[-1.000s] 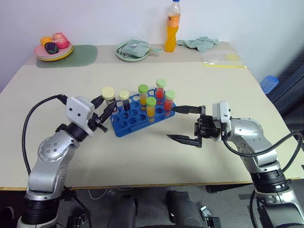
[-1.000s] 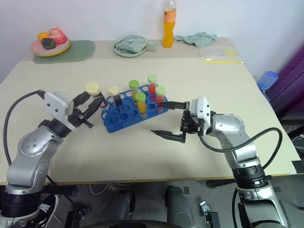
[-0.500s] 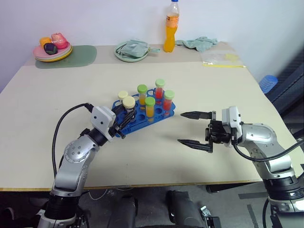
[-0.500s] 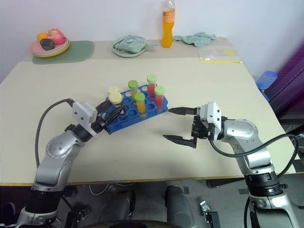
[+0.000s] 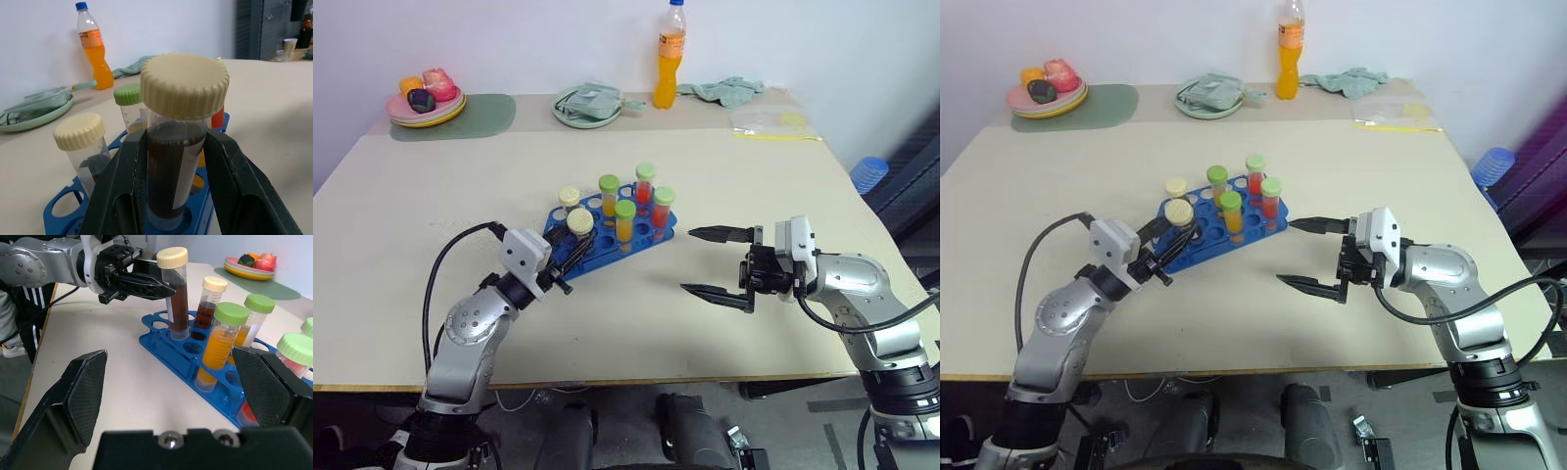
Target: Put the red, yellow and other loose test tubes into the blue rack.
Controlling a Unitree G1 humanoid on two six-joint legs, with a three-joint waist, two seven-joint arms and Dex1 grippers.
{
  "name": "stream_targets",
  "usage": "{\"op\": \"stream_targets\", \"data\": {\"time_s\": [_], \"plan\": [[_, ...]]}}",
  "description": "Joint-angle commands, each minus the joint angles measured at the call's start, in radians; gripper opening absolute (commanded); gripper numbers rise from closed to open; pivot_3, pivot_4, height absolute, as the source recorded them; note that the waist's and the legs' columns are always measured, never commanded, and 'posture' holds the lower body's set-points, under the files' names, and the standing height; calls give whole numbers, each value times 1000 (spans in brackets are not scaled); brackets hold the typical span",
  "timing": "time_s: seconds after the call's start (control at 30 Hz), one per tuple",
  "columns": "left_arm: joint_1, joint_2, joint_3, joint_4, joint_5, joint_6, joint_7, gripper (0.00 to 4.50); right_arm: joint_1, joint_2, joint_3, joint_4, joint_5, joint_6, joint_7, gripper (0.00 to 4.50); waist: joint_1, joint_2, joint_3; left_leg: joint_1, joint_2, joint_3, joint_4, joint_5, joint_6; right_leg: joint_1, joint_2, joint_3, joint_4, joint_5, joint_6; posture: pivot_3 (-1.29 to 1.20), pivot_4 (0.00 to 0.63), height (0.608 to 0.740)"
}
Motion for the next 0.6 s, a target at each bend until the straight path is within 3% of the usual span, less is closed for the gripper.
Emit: {"op": "stream_targets", "data": {"time_s": [0.03, 0.33, 0.6], "plan": [[13, -6, -17, -30, 2, 5, 3, 1721, -16, -7, -15, -29, 5, -5, -3, 4500, 0, 0, 0, 0, 0, 0, 0, 0, 0, 0, 0, 0, 0, 0, 0, 0, 150, 740], [20, -8, -12, -42, -14, 25, 13, 1721, -7, 3, -6, -17, -8, -30, 4, 4500, 0, 0, 0, 0, 0, 0, 0, 0, 0, 0, 0, 0, 0, 0, 0, 0, 150, 740], [-26, -44, 78, 14, -110, 146, 75, 1721, -12, 15, 3, -10, -20, -46, -1, 4500, -5, 0, 0, 0, 0, 0, 0, 0, 0, 0, 0, 0, 1, 1, 2, 0, 150, 740]]}}
